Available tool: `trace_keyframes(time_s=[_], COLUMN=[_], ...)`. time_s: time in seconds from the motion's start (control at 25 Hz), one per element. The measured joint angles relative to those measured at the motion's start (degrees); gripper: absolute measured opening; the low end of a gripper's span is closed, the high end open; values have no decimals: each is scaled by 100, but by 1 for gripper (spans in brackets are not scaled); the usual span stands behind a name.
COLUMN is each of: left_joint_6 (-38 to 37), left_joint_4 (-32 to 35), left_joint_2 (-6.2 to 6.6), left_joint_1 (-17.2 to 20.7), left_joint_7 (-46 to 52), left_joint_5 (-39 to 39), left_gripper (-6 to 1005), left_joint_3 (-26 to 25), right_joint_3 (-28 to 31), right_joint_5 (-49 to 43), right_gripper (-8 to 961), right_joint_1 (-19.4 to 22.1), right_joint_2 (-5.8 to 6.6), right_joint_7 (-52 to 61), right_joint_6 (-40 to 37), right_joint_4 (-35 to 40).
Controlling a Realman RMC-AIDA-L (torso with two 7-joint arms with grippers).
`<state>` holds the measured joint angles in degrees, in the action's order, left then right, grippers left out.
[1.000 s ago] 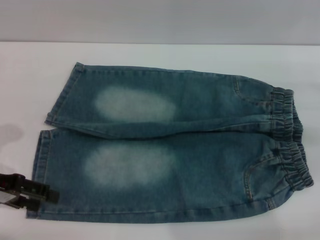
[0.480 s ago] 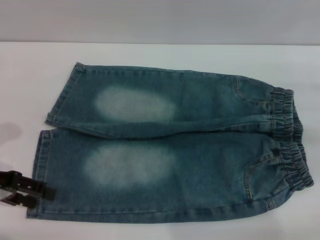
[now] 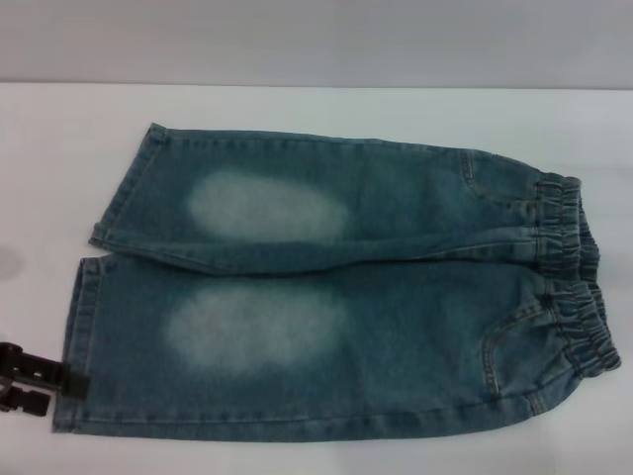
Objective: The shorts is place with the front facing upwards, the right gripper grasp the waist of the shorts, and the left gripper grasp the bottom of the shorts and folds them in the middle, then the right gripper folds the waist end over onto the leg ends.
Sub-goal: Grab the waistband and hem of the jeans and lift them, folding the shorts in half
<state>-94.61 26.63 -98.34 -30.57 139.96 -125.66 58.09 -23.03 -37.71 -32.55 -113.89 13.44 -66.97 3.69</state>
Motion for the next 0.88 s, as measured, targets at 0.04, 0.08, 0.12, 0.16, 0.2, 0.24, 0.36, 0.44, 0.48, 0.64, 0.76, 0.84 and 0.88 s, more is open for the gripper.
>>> trace_keyframes(time_s=[0.04,0.08,0.12,0.16,0.2,0.24,0.36,0.44,0.48,0.64,0.76,0.84,0.88], left_joint_6=[0,12,12,23,43,44,46,47,47,39,23,15,15], left_joint_4=[0,0,0,0,0,0,4,4,4,7,5,0,0], left_joint_2=[0,0,0,-5,-36,-53,-78,-81,-81,-106,-137,-156,-156], left_joint_1=[0,14,14,21,25,25,25,25,25,22,3,-15,-15], left_joint_7=[0,14,14,28,47,48,48,47,47,38,24,20,20], left_joint_5=[0,-57,-57,-102,-173,-175,-174,-174,-174,-172,-178,-180,-180], left_gripper=[788,787,786,785,784,783,780,778,777,772,769,767,766], left_joint_3=[0,0,0,0,0,0,-2,-2,-2,-1,0,2,2], right_joint_3=[0,0,0,0,0,0,0,0,0,0,0,0,0], right_joint_5=[0,0,0,0,0,0,-4,-5,-6,-8,-8,-8,-8], right_gripper=[612,612,612,612,612,612,612,612,612,612,612,612,612], right_joint_1=[0,-1,-2,-5,-8,-12,-24,-31,-32,-29,-19,-13,-11], right_joint_2=[0,0,0,0,0,0,0,0,0,0,-1,0,0], right_joint_7=[0,0,0,0,0,0,0,0,0,0,0,0,0], right_joint_6=[0,0,0,0,0,0,0,0,0,0,0,0,0], right_joint_4=[0,0,0,0,0,0,0,0,0,0,0,0,0])
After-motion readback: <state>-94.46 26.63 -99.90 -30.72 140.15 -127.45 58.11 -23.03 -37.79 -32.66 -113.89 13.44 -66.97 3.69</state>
